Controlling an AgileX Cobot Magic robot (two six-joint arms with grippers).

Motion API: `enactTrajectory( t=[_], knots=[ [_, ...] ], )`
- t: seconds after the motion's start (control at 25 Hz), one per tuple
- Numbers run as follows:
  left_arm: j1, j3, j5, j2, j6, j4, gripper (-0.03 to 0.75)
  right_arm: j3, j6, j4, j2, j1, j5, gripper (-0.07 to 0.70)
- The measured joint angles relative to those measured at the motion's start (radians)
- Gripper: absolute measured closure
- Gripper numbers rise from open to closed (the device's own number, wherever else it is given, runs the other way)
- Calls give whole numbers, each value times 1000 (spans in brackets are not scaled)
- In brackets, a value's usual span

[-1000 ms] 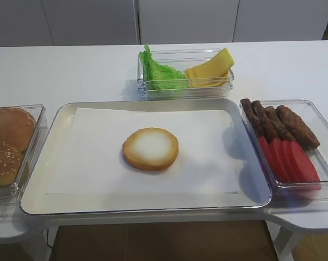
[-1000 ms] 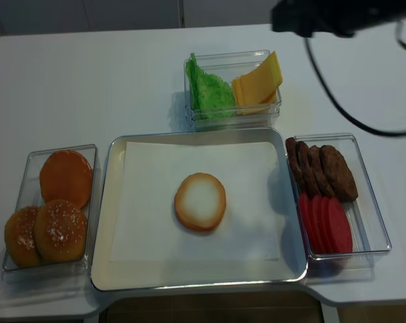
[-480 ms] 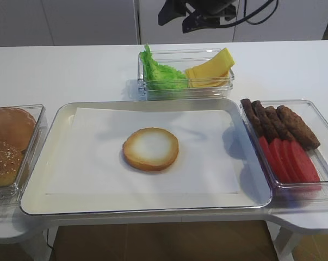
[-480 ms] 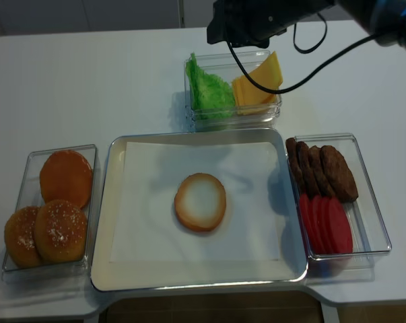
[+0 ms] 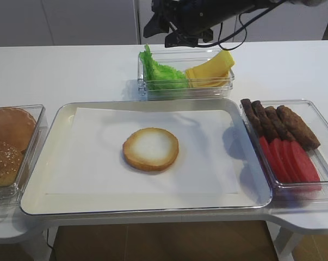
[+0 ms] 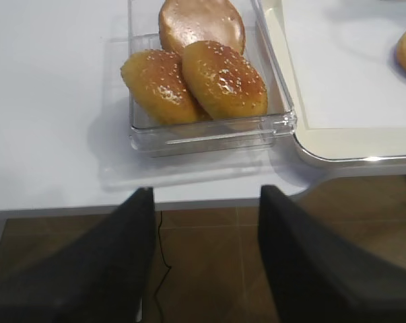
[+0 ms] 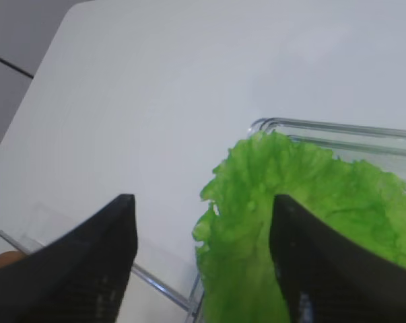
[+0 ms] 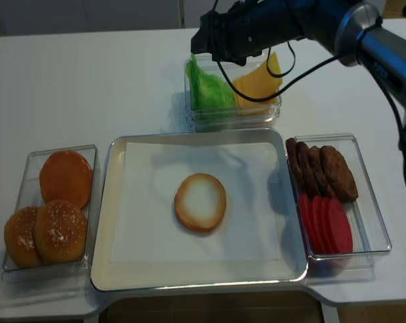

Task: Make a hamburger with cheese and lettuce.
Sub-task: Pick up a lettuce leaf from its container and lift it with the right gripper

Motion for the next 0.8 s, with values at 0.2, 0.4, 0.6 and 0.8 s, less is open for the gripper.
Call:
enactTrajectory(
  t=[0.2,0.4,0.6,0.8],
  knots=[
    [0,0,0,0,0,0,346,-10,-28,41,39,0,-27,165],
    [0,0,0,0,0,0,346,-11,-33,50,67,3,-31,192],
    [0,0,0,0,0,0,346,-17,-34,58,88,4,-31,213],
    [0,0,0,0,0,0,346,-19,-38,60,90,4,-32,272]
  ],
)
